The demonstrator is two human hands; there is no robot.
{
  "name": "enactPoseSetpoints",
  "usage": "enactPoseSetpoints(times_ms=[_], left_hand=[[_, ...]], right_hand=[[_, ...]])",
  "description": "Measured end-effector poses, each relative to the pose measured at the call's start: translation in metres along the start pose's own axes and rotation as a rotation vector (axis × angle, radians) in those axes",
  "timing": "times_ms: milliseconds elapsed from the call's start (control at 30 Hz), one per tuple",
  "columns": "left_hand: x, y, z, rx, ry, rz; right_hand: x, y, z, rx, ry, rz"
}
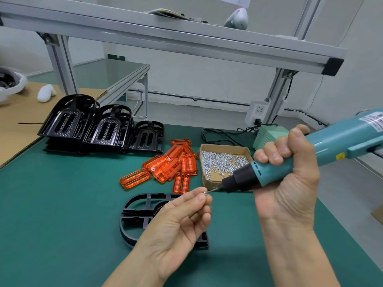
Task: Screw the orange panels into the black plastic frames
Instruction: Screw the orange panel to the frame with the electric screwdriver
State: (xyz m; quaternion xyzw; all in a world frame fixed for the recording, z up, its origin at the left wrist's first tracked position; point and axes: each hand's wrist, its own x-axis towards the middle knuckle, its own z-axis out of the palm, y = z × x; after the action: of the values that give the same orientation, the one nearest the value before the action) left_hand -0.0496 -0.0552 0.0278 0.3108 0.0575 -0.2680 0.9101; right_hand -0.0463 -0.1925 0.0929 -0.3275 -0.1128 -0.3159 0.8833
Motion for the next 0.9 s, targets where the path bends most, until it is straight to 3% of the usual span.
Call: enactPoseSetpoints(times_ms=[133,333,633,700,800,900], left_hand=[[0.001,-0.004,-0.001,0.090,0.042,0.115],[0.004,-0.007,-0.004,0.430,0.106,0.455],[0.009,-0.008,-0.016,0.552,0.037,0.404],[0.008,0.002,-0.022,0.729,0.019,0.408],[0.004,0.024,-0.042,1.229,0.180,0.560],[-0.003,0.029,-0.055,1.708,0.071,0.590]], right_hand=[[-0.003,0.002,0.000,-0.045,-0.026,-0.031],[-0.007,0.006,-0.002,-0.074,-0.072,-0.090],[-0.006,0.017,-0.014,-0.072,-0.025,-0.060],[-0.002,0.018,-0.018,-0.064,-0.027,-0.024],[0.004,0.021,-0.025,-0.114,-0.049,0.018],[0.005,0.029,-0.030,-0.215,-0.095,0.052]])
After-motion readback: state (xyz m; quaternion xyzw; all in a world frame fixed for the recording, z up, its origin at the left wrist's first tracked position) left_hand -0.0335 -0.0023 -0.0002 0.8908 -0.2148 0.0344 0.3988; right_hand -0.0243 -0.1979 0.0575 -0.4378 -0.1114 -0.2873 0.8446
